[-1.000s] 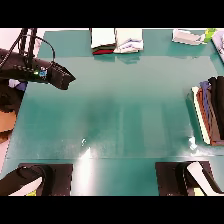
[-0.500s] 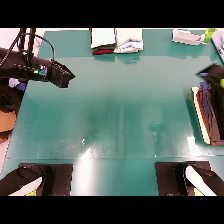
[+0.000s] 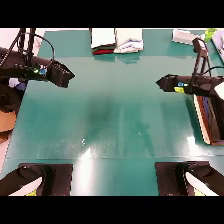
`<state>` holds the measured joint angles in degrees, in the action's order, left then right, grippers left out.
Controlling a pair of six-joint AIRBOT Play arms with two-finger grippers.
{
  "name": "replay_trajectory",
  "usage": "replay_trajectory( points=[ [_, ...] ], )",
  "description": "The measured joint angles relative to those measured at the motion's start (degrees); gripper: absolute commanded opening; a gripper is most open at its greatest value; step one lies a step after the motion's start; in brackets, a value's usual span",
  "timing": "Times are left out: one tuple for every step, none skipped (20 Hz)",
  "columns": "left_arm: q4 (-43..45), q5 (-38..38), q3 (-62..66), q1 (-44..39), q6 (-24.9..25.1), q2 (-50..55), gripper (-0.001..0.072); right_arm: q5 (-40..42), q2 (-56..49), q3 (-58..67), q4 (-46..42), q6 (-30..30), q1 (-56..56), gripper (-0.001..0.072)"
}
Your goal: Fold the shirts.
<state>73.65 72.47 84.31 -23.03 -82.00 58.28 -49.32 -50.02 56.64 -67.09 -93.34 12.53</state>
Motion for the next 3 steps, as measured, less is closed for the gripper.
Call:
replay_trajectory(
  points=[
    [0.0, -0.02, 0.0, 0.0, 0.0, 0.0, 0.0023, 0.35, 0.0, -0.09, -0.13, 0.0, 0.52, 0.0018],
    [0.0, -0.02, 0.0, 0.0, 0.0, 0.0, 0.0023, 0.48, 0.0, -0.15, -0.22, 0.0, 0.9, 0.0017],
    [0.02, -0.02, 0.0, 0.0, 0.0, 0.0, 0.0023, 0.74, 0.0, -0.2, -0.24, 0.0, 1.2, 0.0017]
  ],
)
